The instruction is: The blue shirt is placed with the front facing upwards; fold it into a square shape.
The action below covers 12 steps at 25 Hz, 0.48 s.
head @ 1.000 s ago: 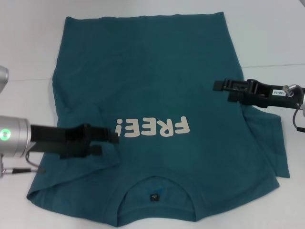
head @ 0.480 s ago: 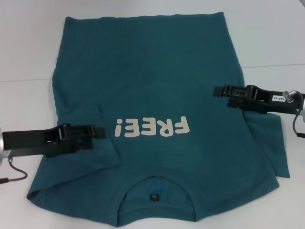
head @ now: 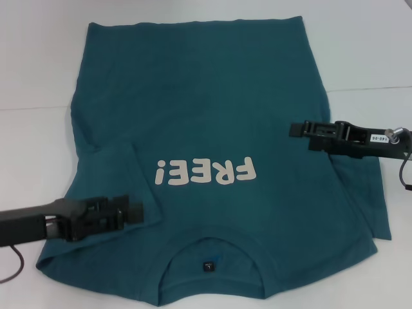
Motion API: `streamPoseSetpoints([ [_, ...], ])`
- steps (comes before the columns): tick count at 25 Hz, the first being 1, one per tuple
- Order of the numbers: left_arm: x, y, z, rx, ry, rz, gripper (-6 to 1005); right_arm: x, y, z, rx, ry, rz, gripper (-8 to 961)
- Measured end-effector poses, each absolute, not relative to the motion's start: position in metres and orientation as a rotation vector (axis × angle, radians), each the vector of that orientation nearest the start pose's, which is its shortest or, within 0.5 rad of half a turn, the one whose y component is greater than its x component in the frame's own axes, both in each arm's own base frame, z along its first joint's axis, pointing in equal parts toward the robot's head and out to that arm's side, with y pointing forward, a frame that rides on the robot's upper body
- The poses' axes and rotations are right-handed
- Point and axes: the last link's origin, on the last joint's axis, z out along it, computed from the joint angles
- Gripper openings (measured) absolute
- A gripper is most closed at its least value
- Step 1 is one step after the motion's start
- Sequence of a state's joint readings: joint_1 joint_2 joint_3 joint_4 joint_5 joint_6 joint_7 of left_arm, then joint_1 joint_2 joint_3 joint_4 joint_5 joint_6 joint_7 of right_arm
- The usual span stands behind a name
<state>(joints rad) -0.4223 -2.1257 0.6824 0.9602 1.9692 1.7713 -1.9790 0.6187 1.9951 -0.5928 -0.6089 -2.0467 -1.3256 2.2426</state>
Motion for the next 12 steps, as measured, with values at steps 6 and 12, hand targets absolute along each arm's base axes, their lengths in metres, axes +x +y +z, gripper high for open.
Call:
streamPoseSetpoints([
  [6, -0.252, 0.295, 0.026, -2.670, -1.210, -0.876, 662, 0.280, 0.378, 0.048, -2.202, 1.655, 0.778, 915],
  [12, -0.249, 0.287, 0.018, -2.715, -1.199, -0.903, 661, 0.285, 0.370, 0.073, -2.262, 1.618, 0.778, 914],
])
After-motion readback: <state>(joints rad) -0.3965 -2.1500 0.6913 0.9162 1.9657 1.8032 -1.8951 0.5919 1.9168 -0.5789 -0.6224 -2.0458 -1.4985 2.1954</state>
